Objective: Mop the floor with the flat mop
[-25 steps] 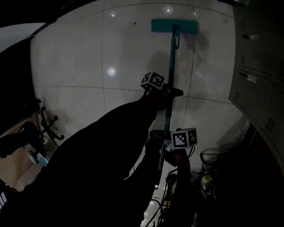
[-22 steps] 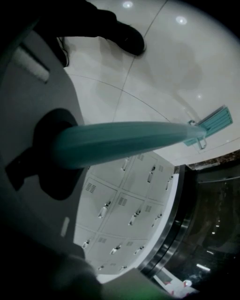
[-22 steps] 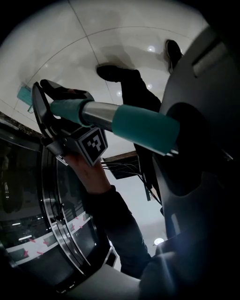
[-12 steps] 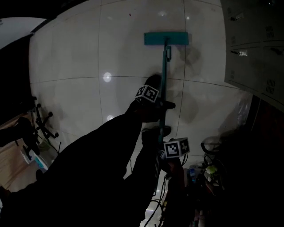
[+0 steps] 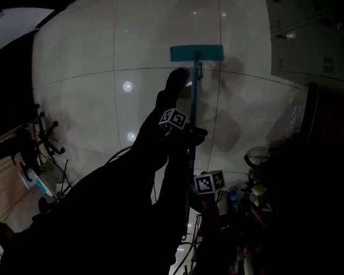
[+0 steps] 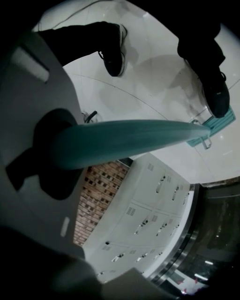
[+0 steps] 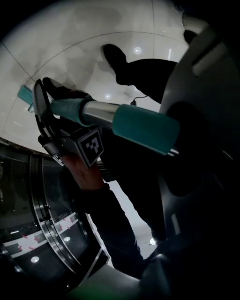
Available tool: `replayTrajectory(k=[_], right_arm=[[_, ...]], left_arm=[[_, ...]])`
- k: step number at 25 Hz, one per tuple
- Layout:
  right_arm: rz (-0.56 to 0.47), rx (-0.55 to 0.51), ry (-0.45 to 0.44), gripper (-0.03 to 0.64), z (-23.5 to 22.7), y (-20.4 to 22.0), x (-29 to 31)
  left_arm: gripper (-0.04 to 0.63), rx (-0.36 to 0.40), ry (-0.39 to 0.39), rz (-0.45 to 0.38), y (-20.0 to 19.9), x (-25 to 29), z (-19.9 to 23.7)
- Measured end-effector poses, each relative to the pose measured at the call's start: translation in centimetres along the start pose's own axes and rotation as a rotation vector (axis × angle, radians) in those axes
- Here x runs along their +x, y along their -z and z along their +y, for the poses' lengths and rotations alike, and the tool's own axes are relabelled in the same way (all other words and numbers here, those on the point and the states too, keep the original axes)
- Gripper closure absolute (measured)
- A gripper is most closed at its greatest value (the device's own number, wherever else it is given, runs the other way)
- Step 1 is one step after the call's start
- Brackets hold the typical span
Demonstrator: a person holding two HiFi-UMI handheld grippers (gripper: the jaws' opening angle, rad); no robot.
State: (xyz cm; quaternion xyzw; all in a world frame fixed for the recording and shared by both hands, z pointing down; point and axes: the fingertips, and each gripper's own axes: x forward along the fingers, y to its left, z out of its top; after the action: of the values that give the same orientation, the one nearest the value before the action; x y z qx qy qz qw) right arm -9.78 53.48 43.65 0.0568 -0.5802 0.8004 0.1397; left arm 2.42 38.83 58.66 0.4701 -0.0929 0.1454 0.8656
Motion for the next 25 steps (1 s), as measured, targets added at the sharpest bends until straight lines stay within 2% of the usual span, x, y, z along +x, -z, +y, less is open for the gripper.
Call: replayTrajectory(k=[5,11,18,25], right_arm=[[0.01,0.003,-0.001,0.56,-1.6,3.3,0.0],[0.012,-0.015,0.013,0.561,-2.5,3.3,0.0],[0.007,-0.015,0.003,0.56,-1.5,0.1,-0.6],[0.019,-0.025,0.028,0.56,0.2,-5.7,-1.2]], left_arm=[[0.551,0.001,-0.008,0.011,2.7,1.2,2.1],[0.551,0.011,-0.01,0.012,2.6,1.5,2.5],[0.551,0.001,0.01,-0.027,-0.5,1.0,0.7],[0.552,0.001,0.028,-0.037,-5.8,-0.6,-2.6]])
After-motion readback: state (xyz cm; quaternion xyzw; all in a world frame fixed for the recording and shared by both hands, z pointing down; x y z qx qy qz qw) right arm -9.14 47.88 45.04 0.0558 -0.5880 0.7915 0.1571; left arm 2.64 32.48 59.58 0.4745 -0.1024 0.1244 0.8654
